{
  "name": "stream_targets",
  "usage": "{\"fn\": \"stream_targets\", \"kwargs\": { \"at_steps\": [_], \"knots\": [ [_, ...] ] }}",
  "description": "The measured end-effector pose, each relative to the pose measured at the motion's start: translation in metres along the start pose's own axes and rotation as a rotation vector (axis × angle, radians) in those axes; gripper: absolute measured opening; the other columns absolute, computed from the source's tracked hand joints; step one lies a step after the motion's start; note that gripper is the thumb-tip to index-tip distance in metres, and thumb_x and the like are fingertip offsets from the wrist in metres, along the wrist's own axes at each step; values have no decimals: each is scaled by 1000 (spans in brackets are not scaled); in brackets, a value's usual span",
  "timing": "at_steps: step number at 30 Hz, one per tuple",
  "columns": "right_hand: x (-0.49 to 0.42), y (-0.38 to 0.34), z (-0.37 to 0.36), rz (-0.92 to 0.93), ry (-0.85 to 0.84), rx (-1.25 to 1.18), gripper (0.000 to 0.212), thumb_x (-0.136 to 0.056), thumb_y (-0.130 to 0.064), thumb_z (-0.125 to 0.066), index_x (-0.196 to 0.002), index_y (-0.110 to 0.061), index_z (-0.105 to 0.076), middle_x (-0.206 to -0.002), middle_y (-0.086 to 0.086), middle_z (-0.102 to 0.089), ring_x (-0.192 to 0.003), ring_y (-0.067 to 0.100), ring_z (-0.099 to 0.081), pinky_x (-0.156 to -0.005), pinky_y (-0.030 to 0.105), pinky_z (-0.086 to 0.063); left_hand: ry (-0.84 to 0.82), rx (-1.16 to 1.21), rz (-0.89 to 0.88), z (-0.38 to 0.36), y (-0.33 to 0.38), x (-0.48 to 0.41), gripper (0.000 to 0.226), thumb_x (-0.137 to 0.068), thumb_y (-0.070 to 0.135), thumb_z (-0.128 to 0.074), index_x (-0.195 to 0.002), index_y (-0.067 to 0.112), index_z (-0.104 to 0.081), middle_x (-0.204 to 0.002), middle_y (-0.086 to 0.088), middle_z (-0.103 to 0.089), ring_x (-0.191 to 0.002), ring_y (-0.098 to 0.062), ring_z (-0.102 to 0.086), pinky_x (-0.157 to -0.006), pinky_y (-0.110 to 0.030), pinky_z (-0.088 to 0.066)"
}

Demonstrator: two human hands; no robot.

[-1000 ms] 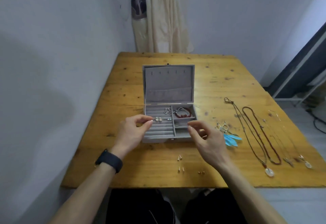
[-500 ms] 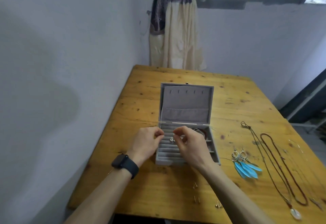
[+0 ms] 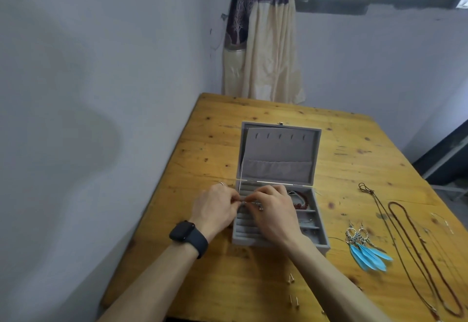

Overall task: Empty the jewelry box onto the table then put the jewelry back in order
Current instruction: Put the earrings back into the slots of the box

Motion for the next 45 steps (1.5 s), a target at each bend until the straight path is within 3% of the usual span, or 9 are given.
{"fn": "stream_targets", "kwargs": {
  "at_steps": [8, 18, 23, 28, 37, 45],
  "knots": [
    [-3, -9, -5, 15, -59, 50, 27, -99, -38, -53, -115, -30, -74, -122, -9, -64, -118, 18, -43, -93, 37, -45, 23, -16, 1, 3, 0, 0, 23, -96, 44, -59, -110, 33, -74, -111, 10, -66, -92, -12, -64, -62, -20, -46],
    [-1, -7, 2, 11, -42, 57, 25, -100, -31, -55, -116, -24, -74, -125, -6, -64, -122, 20, -43, -97, 38, -44, 15, 144, 57, 1, -9, 0, 18, -94, 38, -64, -107, 31, -75, -110, 10, -69, -91, -5, -59, -75, -22, -53],
    [-3, -14, -3, 34, -57, 36, 25, -99, -32, -57, -113, -24, -75, -122, -4, -66, -120, 21, -44, -95, 40, -47, -18, 21, 56, -3, -4, 1, 21, -95, 45, -61, -108, 35, -74, -108, 12, -68, -80, -4, -52, -59, -17, -43],
    [-2, -10, -1, -10, -39, 28, 26, -98, -35, -56, -116, -25, -73, -123, -4, -65, -119, 20, -45, -95, 38, -46, -2, -83, 39, 0, 1, 2, 24, -97, 45, -57, -112, 37, -73, -111, 11, -68, -88, -11, -65, -63, -22, -53],
    [6, -5, 0, -19, -15, -4, 26, -99, -36, -57, -116, -24, -72, -124, -5, -65, -119, 17, -45, -96, 33, -44, 63, -57, -52, -4, 3, 14, 29, -99, 48, -51, -119, 35, -68, -115, 11, -66, -95, -9, -64, -72, -23, -56],
    [9, -8, 2, 12, 13, 23, 24, -98, -31, -55, -113, -25, -74, -119, -5, -66, -116, 20, -46, -93, 35, -47, 52, -139, -129, -1, 5, 22, 29, -102, 41, -44, -122, 37, -64, -120, 13, -62, -87, -9, -63, -64, -20, -52]
  ]
}}
Point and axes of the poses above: each hand's wrist, its own x-axis away from the middle knuckle, its own z-axis out of the back of the hand, y = z × x, the point moved 10 cm from there along -x, towards the middle knuckle
